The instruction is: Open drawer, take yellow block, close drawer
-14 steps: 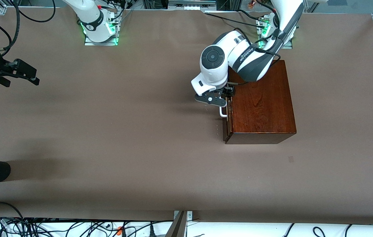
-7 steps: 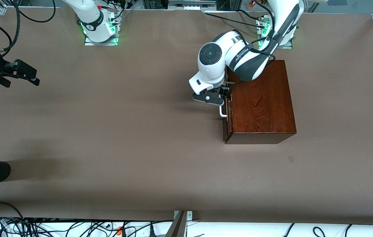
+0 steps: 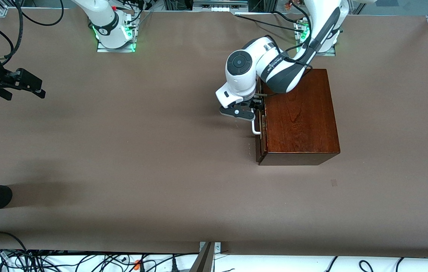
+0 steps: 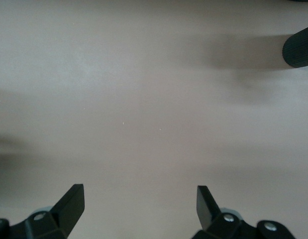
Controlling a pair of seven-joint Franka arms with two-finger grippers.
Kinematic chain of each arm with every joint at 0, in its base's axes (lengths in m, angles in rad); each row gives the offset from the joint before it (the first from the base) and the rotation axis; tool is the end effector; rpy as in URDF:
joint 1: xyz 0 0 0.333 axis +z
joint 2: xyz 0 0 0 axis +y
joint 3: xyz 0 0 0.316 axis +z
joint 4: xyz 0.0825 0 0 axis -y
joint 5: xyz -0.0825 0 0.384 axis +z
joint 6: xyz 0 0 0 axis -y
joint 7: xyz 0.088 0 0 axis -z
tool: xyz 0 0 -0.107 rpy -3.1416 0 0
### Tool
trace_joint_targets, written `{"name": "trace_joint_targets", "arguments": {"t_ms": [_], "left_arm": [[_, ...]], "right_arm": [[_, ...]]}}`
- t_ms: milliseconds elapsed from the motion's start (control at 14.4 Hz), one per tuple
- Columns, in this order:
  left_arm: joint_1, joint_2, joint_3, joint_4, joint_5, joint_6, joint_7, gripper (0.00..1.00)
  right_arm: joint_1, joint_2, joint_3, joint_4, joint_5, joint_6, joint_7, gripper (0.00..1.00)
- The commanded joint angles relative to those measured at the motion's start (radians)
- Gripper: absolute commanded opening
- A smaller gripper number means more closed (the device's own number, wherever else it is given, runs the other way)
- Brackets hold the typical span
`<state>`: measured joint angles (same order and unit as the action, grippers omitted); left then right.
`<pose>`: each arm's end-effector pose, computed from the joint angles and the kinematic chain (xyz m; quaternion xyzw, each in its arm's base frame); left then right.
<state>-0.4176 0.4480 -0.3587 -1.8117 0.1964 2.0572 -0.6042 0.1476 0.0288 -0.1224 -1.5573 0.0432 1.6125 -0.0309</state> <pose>0.4644 -0.4207 0.2945 -0.9881 0.1290 0.0615 0.0573 0.5672 0.0198 0.6187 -0.9993 -0.0275 -0.0134 0.0198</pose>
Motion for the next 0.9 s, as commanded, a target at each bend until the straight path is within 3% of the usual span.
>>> {"name": "trace_joint_targets", "arguments": {"t_ms": [0, 834], "left_arm": [[-0.003, -0.006, 0.006, -0.017, 0.023, 0.009, -0.017, 1.0], [-0.032, 0.054, 0.0, 0.038, 0.008, 0.064, -0.084, 1.0]], "right_arm": [[-0.002, 0.005, 0.0, 0.017, 0.004, -0.002, -0.001, 1.0], [-0.002, 0.006, -0.002, 0.017, -0.006, -0.002, 0.0, 1.0]]}}
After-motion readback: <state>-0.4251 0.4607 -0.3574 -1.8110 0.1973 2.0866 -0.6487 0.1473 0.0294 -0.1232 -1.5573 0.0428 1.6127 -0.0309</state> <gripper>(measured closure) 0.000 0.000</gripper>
